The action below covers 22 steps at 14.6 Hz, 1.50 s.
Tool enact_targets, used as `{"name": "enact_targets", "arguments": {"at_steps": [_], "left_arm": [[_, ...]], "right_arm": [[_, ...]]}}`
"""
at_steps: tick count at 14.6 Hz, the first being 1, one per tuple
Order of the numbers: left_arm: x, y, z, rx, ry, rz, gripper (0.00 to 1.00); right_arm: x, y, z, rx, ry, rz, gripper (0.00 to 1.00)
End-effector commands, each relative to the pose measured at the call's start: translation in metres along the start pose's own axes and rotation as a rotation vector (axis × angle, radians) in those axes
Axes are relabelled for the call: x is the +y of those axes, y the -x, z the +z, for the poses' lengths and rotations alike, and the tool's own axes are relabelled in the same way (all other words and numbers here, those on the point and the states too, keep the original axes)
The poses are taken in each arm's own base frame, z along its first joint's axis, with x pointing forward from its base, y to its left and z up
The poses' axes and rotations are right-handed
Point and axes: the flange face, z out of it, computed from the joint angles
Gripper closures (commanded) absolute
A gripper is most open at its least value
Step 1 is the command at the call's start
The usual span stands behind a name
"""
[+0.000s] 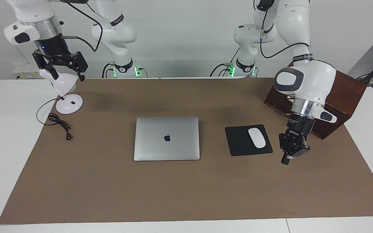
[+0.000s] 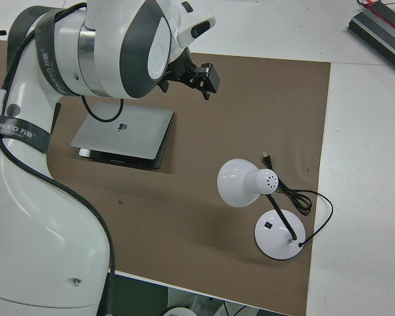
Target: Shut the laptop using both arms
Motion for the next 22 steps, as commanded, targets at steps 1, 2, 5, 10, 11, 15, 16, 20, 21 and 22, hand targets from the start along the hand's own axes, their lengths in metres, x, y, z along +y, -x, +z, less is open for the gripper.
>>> {"name": "enact_targets", "arguments": {"at_steps": [1, 2, 5, 10, 11, 15, 16, 20, 21, 22], "left_arm": [[0.012, -0.006, 0.006, 0.053, -0.042, 0.155, 1.00], [0.011, -0.006, 0.005, 0.084, -0.066, 0.222, 1.00], [0.015, -0.026, -0.007, 0.178, -0.209, 0.373, 1.00], [0.008, -0.027, -0.056, 0.149, -0.482, 0.572, 1.00], [0.003, -0.021, -0.064, 0.114, -0.535, 0.647, 1.00], [-0.014, -0.005, -0.101, -0.038, -0.724, 0.902, 1.00], [-0.021, -0.002, -0.112, -0.075, -0.760, 0.952, 1.00], [-0.041, -0.003, -0.140, -0.098, -0.815, 0.936, 0.51], [-0.047, 0.001, -0.141, -0.105, -0.829, 0.933, 0.23], [-0.049, 0.005, -0.149, -0.105, -0.832, 0.934, 0.00]], "right_arm": [[0.006, 0.000, -0.004, 0.010, 0.019, -0.073, 0.00], [0.006, 0.000, -0.004, 0.010, 0.019, -0.072, 0.00], [0.007, -0.002, -0.009, 0.028, 0.020, -0.078, 0.00], [0.008, -0.005, -0.021, 0.054, 0.037, -0.076, 0.00], [0.008, -0.006, -0.023, 0.060, 0.036, -0.070, 0.00], [0.010, -0.004, -0.019, 0.038, 0.030, -0.053, 0.00], [0.010, 0.000, -0.016, 0.016, 0.032, -0.053, 0.00], [0.010, 0.004, -0.011, -0.027, 0.031, -0.052, 0.00], [0.011, 0.006, -0.008, -0.044, 0.031, -0.052, 0.00], [0.010, 0.008, -0.005, -0.066, 0.031, -0.050, 0.00]]}}
